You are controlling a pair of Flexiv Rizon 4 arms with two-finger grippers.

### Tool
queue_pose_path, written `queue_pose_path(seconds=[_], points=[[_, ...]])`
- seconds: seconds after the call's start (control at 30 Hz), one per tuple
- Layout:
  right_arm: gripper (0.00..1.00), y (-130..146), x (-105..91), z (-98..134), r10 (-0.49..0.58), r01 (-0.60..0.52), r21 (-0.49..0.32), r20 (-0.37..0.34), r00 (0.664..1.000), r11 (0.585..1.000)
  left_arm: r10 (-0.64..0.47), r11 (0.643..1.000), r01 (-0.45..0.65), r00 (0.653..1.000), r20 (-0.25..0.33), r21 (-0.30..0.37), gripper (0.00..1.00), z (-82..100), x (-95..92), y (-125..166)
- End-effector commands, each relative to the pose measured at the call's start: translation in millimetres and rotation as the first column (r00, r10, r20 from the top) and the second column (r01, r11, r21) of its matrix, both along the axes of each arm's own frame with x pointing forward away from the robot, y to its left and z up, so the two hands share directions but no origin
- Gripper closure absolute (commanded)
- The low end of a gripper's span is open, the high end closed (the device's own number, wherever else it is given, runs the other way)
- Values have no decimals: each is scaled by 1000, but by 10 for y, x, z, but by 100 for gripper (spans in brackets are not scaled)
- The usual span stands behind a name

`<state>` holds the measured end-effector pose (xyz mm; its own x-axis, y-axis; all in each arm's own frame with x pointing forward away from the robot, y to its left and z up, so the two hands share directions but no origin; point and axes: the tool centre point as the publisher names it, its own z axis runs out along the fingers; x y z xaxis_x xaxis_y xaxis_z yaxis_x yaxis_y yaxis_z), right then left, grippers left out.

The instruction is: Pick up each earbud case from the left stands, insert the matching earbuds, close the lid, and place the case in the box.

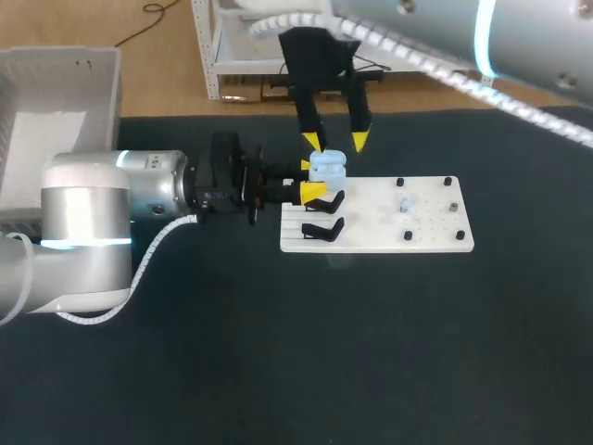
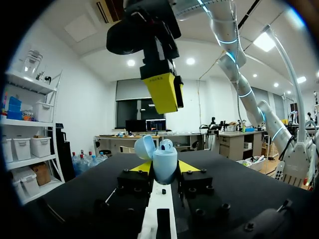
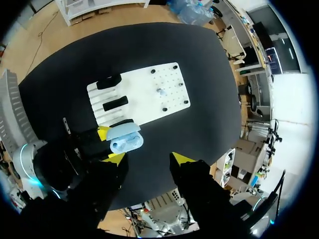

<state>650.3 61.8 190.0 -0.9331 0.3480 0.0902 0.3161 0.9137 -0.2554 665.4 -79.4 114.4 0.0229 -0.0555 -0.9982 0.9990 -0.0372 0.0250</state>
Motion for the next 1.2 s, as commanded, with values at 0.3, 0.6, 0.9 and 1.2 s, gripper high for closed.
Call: queue_pose_path(seconds=[0.3, 0.6, 0.9, 1.2], points=[[53, -696, -322, 88, -11, -162, 391, 405, 914, 906, 6, 998, -6, 1000, -1, -65, 100, -70, -22, -8], [53, -938, -201, -92, -23, -194, 424, 455, 890, 884, 6, 998, -6, 1000, -1, -65, 100, -70, -22, -8], [54, -1085, 18, -258, -73, -174, 455, 476, 877, 873, 6, 998, -6, 1000, -1, -65, 100, -70, -22, -8], [54, -1089, 187, -415, -110, -123, 455, 453, 885, 882, 15, 997, -14, 1000, 9, -72, 100, -104, -41, 74]])
